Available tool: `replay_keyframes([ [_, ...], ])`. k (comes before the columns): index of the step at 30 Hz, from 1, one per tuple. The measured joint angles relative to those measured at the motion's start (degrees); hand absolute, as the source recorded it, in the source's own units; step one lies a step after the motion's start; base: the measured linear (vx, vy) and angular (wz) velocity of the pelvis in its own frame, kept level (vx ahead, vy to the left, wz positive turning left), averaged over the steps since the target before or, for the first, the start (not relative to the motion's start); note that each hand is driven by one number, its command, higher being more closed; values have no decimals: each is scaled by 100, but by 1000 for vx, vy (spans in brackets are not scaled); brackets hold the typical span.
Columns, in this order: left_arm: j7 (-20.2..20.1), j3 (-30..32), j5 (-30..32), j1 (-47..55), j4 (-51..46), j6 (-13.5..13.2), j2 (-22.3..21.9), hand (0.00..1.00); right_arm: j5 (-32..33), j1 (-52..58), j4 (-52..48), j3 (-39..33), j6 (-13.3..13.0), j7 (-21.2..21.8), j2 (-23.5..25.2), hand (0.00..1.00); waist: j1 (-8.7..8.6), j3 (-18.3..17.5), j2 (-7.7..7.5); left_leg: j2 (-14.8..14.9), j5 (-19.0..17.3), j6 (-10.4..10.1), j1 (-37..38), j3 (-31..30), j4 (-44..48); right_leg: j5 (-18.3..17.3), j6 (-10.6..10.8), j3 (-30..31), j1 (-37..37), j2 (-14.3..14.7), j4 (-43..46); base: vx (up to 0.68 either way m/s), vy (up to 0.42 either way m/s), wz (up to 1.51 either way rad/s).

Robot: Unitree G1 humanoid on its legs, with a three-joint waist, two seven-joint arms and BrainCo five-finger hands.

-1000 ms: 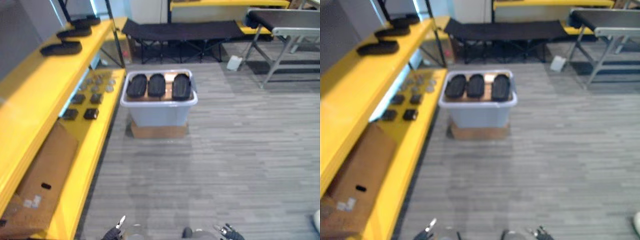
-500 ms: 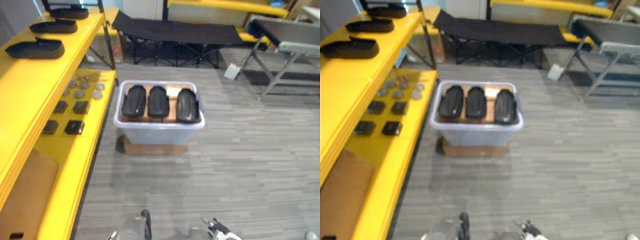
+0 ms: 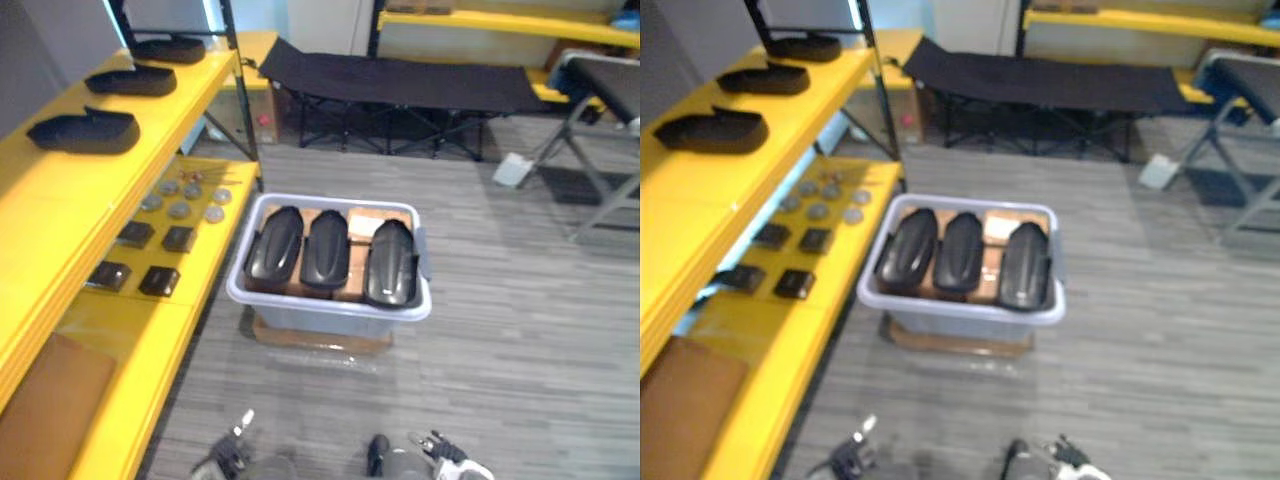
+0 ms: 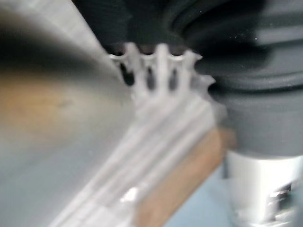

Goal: Walk over and take plastic housings, then place them on the shelf

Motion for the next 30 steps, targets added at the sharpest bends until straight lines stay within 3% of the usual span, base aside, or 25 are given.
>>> replay_keyframes([
  [4,51,-26,101,-33,-13,-1,33,0,-465,4,-401,365,-506,33,-127,0,-42,-3,-34,-7,309,-104,-294,21,-1215,14,32,-174,79,-174,-290,112,-25,20],
  [6,64,-174,266,-27,-6,-48,125,0,-812,45,-783,996,-900,244,-240,0,-28,20,-22,-21,1028,-126,-419,34,-1543,-45,224,-155,11,-250,-266,38,145,-4],
  [7,71,-176,289,-39,-7,-76,142,0,-912,40,-921,1203,-1014,296,-251,0,-1,53,-28,-33,1157,-50,-430,48,-1542,-98,297,-119,-29,-275,-239,4,203,-15],
  [9,77,-333,492,-212,-7,-187,361,0,-1339,58,-1614,2392,-1512,536,-221,0,-24,182,-353,-337,1121,116,-563,54,-1568,-99,500,-107,-139,-611,-201,7,238,7],
  [12,89,-465,547,-379,-34,-282,602,0,-1568,-105,-2634,4091,-1945,648,-214,0,82,311,-657,-590,1136,251,-900,-35,-1384,121,656,-169,-234,-803,-374,73,193,25],
  [14,91,-528,548,-416,-48,-301,661,0,-1331,-527,-3533,4986,-2009,583,-75,0,171,375,-687,-733,1090,330,-1025,-145,-1273,264,737,-298,-164,-882,-490,98,121,39],
  [15,90,-558,555,-425,-47,-331,665,0,-1217,-678,-3748,5076,-2016,489,0,0,230,420,-662,-748,1072,358,-1021,-146,-1244,309,748,-294,-133,-890,-522,75,117,19],
  [16,85,-580,601,-421,-42,-389,667,0,-949,-988,-4150,5094,-2018,216,266,0,344,478,-625,-792,1063,372,-1029,-148,-1231,369,736,-288,-116,-921,-574,55,112,4],
  [18,86,-578,793,-374,-23,-474,667,0,-726,-1500,-4704,4890,-1952,-354,558,0,399,556,-579,-820,1053,389,-1068,-143,-1213,447,728,-280,-131,-942,-613,29,87,2],
  [21,87,-622,1078,-223,15,-587,665,0,-675,-2167,-5429,3706,-1836,-1746,668,0,390,601,-597,-801,1053,390,-1062,-96,-1195,520,685,-230,-165,-930,-614,-20,42,-7],
  [24,87,-673,1174,-131,-43,-675,682,0,-574,-2439,-5722,2324,-1546,-2923,198,0,342,692,-637,-765,1052,390,-1011,142,-1203,522,684,53,-260,-935,-610,-30,22,-33],
  [28,124,-770,1169,-130,-68,-690,750,0,-422,-2367,-5816,1277,-1306,-3553,-423,0,137,923,-649,-668,1019,396,-1071,246,-1189,522,683,195,-407,-852,-607,-95,-25,-30],
  [30,457,-838,1155,-134,-148,-901,809,0,-58,-2213,-5681,665,-1070,-3808,-807,0,26,1120,-699,-566,1020,396,-1190,257,-1143,515,657,242,-520,-754,-609,-121,-74,-14],
])
